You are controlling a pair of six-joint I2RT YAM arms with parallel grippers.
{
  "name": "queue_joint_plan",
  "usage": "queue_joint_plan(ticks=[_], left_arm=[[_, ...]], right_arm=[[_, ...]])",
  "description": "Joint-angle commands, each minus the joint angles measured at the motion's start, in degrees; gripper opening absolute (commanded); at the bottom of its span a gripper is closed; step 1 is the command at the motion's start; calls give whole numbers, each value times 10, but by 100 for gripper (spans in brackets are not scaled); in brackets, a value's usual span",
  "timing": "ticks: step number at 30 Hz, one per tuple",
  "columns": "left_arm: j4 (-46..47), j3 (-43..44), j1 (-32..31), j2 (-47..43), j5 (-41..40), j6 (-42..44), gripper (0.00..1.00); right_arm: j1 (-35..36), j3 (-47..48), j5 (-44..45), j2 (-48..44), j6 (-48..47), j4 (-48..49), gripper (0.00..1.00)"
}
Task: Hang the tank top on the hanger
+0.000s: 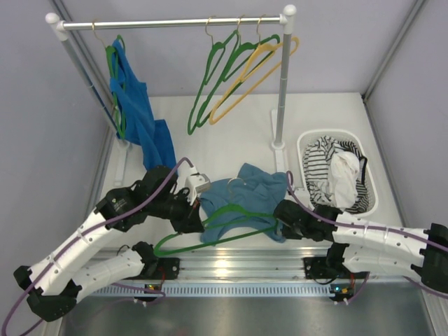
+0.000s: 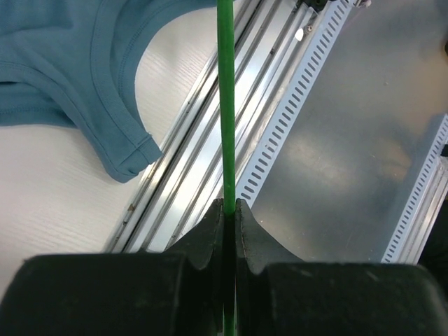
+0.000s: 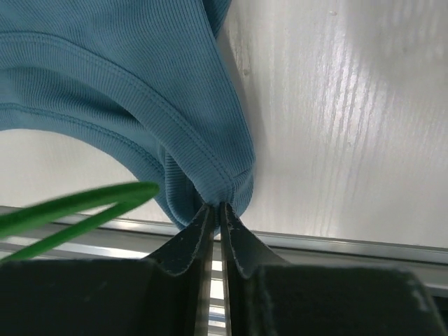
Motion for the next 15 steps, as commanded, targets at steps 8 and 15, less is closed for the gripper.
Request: queue_joint_plan(ticks=[8,15], left_arm=[[6,10,-4,11,54,-16,0],[26,-4,-9,29,53,-22,0]], right_arm=[[8,51,45,18,10,-16,4],[8,53,47,11,9,-22,7]])
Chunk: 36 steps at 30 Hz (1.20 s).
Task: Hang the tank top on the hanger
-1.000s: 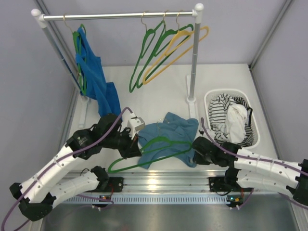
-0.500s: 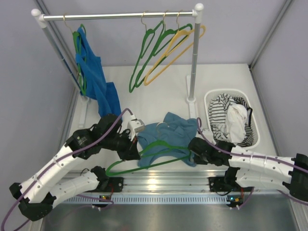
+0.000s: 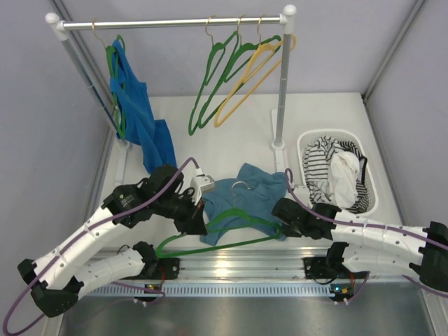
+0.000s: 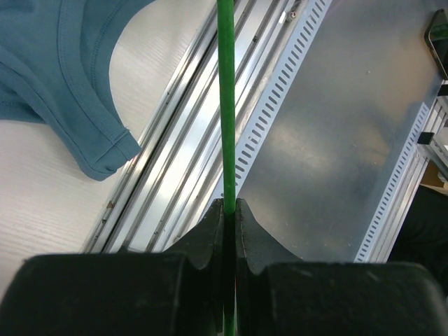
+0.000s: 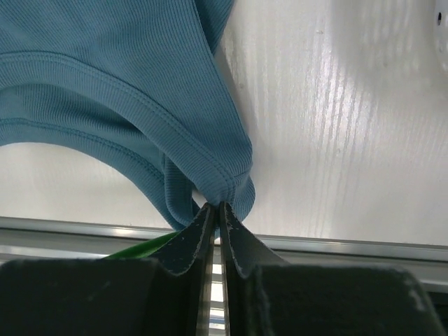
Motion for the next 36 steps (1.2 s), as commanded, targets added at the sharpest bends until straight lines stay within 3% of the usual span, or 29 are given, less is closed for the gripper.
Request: queue_joint_plan(ticks=[1,5,13,21,25,36], left_arm=[[30,-5,-5,4,17,-10,0],[38,-13,-5,15,-3,-9,0],[69,-27,-8,40,-18,-15,0],[72,-27,-8,52,-42,-16,0],[69,-29,-8,52,-55,-17,0],[64,-30,-8,58,-75,-22,0]], right_arm=[[8,23,22,-8,6,-2,7],[8,18,15,-11,2,6,8],[8,2,3,-22,0,19,21],[8,-16,-15,-12,1,37,21],[8,-22,-11,-1,6,39,20],[8,-19,-4,-11,12,12,1]])
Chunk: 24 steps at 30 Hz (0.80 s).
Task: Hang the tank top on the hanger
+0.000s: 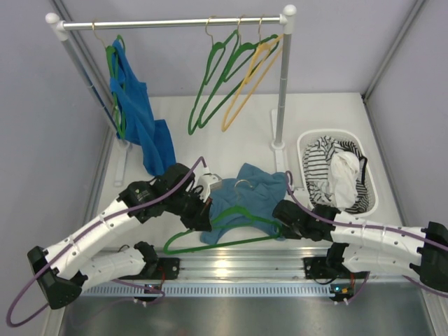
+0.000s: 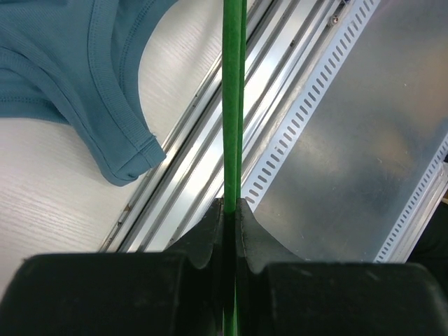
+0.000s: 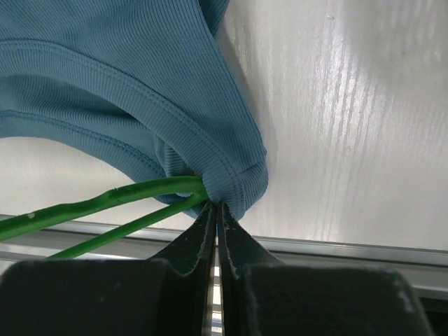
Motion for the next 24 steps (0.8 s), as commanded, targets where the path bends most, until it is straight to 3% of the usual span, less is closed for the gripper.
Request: queue_joint_plan(ticks=[1,9,14,17,24], left_arm=[[18,-4,-1,7,-28,-6,0],[16,-4,-1,14,-38,-11,0],[16,-4,-1,16,-39,-11,0],[17,-4,-2,16,-38,-11,0],[16,-5,-2,16,-37,-11,0]], right_arm=[[8,5,11,-14,11,-16,0],[10,25,20,-27,9,-52,3],[13,21,17,-31,13,-49,26],[16,20,16,-29,17,-45,33],[24,18,15,-11,19,-19,32]])
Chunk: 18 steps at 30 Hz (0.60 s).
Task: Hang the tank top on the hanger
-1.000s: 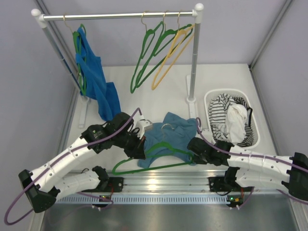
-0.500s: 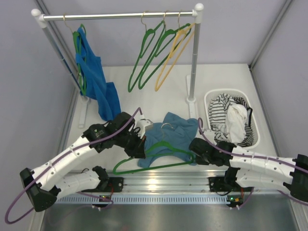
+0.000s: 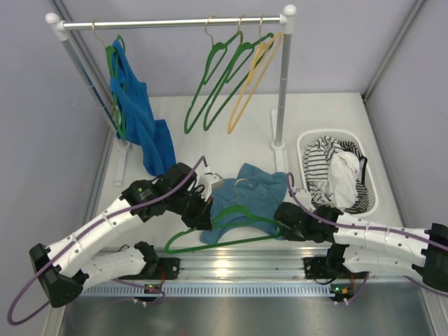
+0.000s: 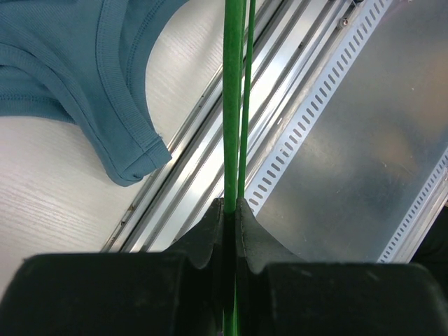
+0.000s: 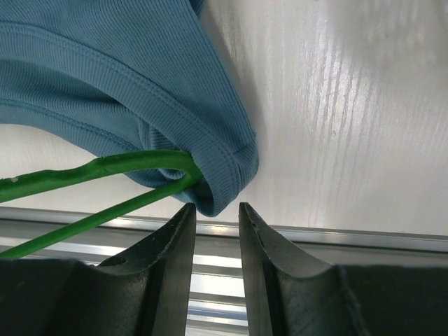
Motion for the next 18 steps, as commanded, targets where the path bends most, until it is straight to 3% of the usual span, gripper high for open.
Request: queue_joint_plan(ticks=[1,7,12,18], left_arm=[[13,-5,-1,3,-24,-7,0],[11,-6,-1,1,-24,-8,0],[11,-6,-1,1,-23,-8,0],[13,-6,-1,-3,-25,-7,0]], right_arm=[[14,13,11,16,10,21,31],[13,-4,17,13,24,29,21],[14,8,27,2,25,6,1],[16,82,55,-3,6,-43,0]])
